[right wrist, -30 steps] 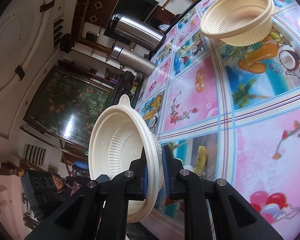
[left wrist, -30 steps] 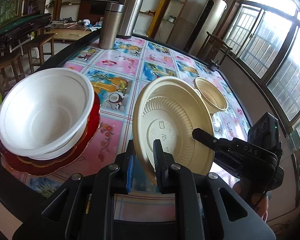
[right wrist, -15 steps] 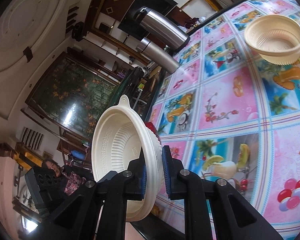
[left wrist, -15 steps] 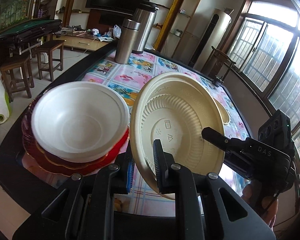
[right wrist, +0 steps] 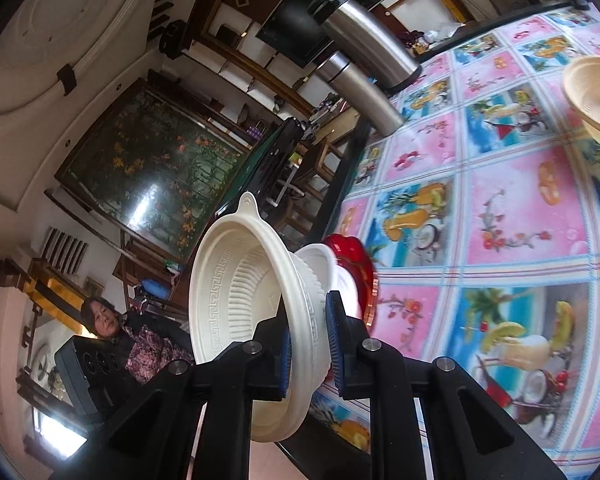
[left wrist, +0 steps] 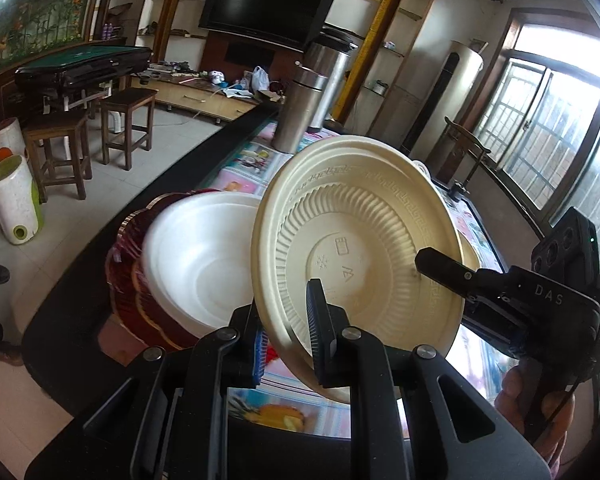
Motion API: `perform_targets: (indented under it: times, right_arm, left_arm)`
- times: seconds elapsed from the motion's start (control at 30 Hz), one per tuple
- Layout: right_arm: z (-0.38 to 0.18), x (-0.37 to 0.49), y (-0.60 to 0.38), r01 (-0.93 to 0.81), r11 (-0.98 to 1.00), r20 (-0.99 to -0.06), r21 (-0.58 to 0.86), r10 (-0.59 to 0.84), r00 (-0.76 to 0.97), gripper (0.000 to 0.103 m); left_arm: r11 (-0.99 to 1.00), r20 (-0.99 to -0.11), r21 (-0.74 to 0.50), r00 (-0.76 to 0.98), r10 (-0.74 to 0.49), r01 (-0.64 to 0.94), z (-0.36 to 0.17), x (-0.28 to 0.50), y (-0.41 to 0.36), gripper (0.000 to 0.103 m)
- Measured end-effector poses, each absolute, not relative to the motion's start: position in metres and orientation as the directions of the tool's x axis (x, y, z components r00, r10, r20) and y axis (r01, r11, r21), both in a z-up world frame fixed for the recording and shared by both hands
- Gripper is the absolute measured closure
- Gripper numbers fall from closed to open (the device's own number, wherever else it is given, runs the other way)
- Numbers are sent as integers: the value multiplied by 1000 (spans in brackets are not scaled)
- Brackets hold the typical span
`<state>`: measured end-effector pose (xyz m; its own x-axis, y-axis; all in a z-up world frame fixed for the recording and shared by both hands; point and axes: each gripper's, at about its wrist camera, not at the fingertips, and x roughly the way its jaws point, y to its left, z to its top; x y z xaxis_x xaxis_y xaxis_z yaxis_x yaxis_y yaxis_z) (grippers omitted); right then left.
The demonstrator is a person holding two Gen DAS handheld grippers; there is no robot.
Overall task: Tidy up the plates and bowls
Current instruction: 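Lower the beige bowl into the white bowl on the red plates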
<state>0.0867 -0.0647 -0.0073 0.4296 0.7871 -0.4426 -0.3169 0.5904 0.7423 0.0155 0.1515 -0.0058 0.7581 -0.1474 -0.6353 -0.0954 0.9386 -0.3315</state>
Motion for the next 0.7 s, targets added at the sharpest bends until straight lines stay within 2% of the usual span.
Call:
perform_targets:
  times: [0.33, 0.7]
  right_arm:
    - [-6, 113, -18, -319, 589, -468, 743, 797, 382, 86]
    - [-17, 129, 12, -252, 627, -543, 737, 771, 333, 86]
  left_arm:
    - [924, -641, -351, 758, -117, -153, -8, 26, 189, 88]
    - [896, -682, -402, 714, -157, -187, -19, 42, 219, 88]
